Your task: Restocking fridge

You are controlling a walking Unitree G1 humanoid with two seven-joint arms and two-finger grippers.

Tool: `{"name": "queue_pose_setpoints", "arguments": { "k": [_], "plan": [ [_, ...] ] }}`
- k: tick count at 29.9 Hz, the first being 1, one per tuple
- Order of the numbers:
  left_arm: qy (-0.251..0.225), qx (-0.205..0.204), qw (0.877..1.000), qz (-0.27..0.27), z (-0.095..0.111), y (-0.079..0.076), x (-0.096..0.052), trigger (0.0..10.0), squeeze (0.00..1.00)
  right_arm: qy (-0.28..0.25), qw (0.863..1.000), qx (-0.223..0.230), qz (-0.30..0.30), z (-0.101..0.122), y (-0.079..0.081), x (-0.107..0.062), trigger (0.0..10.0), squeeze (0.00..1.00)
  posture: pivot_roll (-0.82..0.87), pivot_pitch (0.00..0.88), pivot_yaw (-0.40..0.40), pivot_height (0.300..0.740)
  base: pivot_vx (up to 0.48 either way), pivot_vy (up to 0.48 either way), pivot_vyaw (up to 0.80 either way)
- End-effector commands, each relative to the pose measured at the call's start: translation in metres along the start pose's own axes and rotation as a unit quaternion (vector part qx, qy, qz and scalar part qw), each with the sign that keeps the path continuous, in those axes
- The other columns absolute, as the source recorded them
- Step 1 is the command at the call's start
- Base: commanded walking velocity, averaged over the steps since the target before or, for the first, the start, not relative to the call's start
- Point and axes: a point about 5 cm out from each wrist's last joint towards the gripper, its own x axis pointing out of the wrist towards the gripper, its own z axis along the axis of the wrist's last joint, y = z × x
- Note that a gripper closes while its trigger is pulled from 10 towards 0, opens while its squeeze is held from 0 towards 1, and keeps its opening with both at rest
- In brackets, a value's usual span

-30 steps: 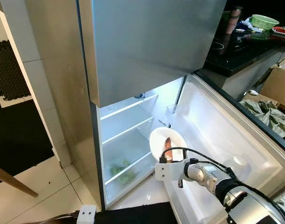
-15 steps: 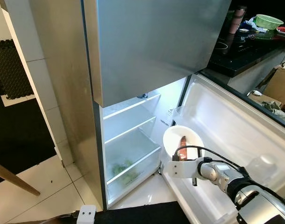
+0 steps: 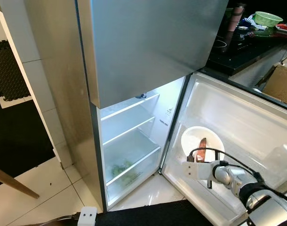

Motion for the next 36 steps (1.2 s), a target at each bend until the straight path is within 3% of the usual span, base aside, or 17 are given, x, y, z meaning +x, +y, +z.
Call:
{"name": "queue_pose_setpoints", "arguments": {
  "k": [1,4,10,12,14,19,22,30,36],
  "plan": [
    [0.01,0.006,1.0,-0.005,-0.003,-0.002,0.0,10.0,0.0,-0.011,1.0,0.011,-0.003,0.006,0.006,0.002,10.0,0.0,-0.04,0.009,-0.05,0.74,0.0,0.0,0.0],
    [0.01,0.007,1.0,-0.005,-0.002,-0.002,0.0,10.0,0.0,-0.031,0.999,0.022,0.005,0.023,0.022,0.006,10.0,0.0,-0.04,0.005,-0.052,0.74,0.0,0.0,0.0],
    [0.011,0.007,1.0,-0.005,-0.003,-0.003,0.0,10.0,0.0,-0.039,0.998,0.043,0.007,0.032,0.035,0.008,10.0,0.0,-0.04,0.0,-0.05,0.74,0.0,0.0,0.0],
    [0.01,0.007,1.0,-0.006,-0.002,-0.003,0.001,10.0,0.0,-0.035,0.997,0.066,0.012,0.035,0.051,0.008,10.0,0.0,-0.04,0.0,-0.049,0.74,0.0,0.0,0.0],
    [0.009,0.007,1.0,-0.007,-0.002,-0.004,0.001,10.0,0.0,-0.022,0.995,0.09,0.023,0.033,0.069,0.007,10.0,0.0,-0.05,0.0,-0.049,0.74,0.0,0.0,0.0],
    [0.009,0.008,1.0,-0.007,-0.001,-0.004,0.001,10.0,0.0,-0.008,0.995,0.092,0.036,0.031,0.087,0.004,10.0,0.0,-0.05,0.0,-0.049,0.74,0.0,0.0,0.0],
    [0.008,0.01,1.0,-0.008,-0.001,-0.005,0.001,10.0,0.0,0.036,0.995,0.084,0.043,0.016,0.113,-0.003,10.0,0.0,-0.04,0.0,-0.049,0.74,0.0,0.0,0.0],
    [0.009,0.012,1.0,-0.005,-0.001,-0.004,0.001,10.0,0.0,0.068,0.994,0.076,0.034,0.003,0.126,-0.009,10.0,0.0,-0.04,0.0,-0.049,0.74,0.0,0.0,0.0],
    [0.01,0.01,1.0,-0.005,-0.002,-0.005,0.001,10.0,0.0,0.094,0.988,0.113,0.052,-0.001,0.144,-0.015,10.0,0.0,-0.04,0.0,-0.05,0.74,0.0,0.0,0.0]
  ]
}}
